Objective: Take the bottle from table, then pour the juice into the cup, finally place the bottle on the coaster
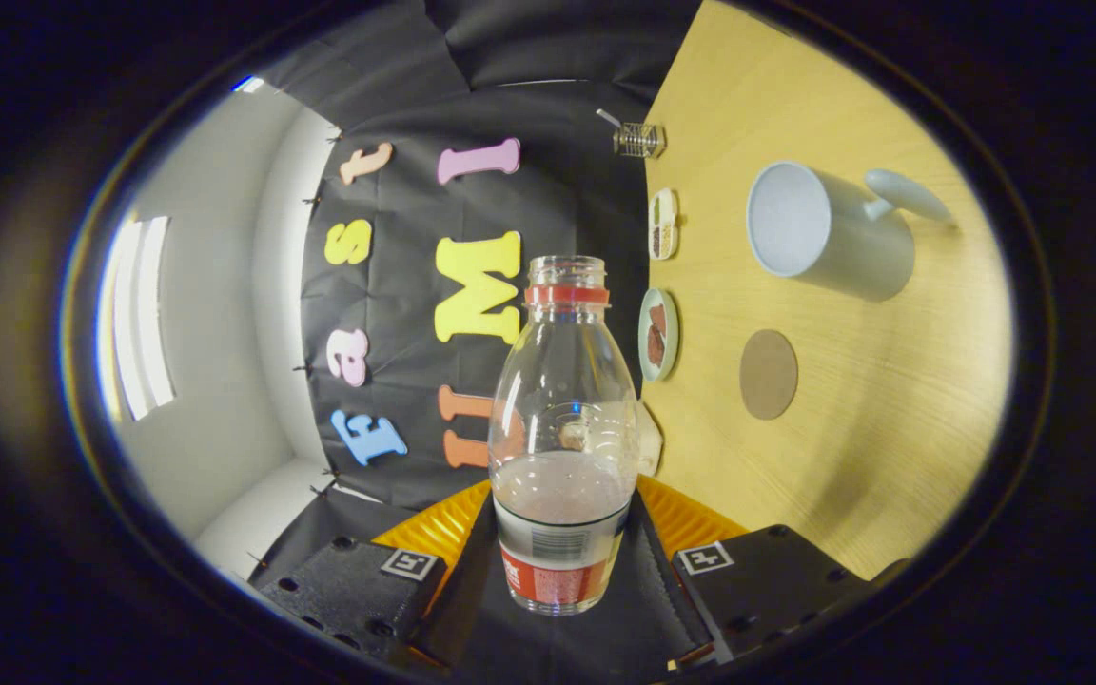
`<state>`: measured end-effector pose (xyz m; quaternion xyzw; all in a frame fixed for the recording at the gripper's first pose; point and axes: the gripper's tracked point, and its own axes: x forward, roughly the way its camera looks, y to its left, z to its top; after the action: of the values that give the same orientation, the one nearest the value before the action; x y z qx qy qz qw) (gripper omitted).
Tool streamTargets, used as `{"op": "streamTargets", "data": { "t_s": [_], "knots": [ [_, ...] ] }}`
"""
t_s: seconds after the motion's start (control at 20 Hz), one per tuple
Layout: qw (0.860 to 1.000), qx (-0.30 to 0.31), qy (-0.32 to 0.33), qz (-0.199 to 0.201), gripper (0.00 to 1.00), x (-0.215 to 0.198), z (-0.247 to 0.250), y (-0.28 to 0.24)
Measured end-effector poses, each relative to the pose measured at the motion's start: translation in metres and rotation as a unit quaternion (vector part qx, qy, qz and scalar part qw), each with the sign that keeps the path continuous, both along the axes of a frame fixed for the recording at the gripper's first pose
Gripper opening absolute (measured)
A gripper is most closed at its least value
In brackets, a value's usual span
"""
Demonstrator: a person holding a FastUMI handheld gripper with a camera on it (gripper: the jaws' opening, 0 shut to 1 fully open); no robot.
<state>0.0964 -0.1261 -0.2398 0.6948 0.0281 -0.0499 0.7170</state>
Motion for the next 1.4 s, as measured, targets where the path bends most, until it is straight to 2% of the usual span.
{"op": "streamTargets", "data": {
  "t_s": [0.5,1.4],
  "knots": [
    [0.999,0.047,-0.016,-0.015,0.77,0.004,0.004,-0.007],
    [0.997,0.072,-0.017,-0.012,0.77,0.023,0.004,-0.01]
  ]
}}
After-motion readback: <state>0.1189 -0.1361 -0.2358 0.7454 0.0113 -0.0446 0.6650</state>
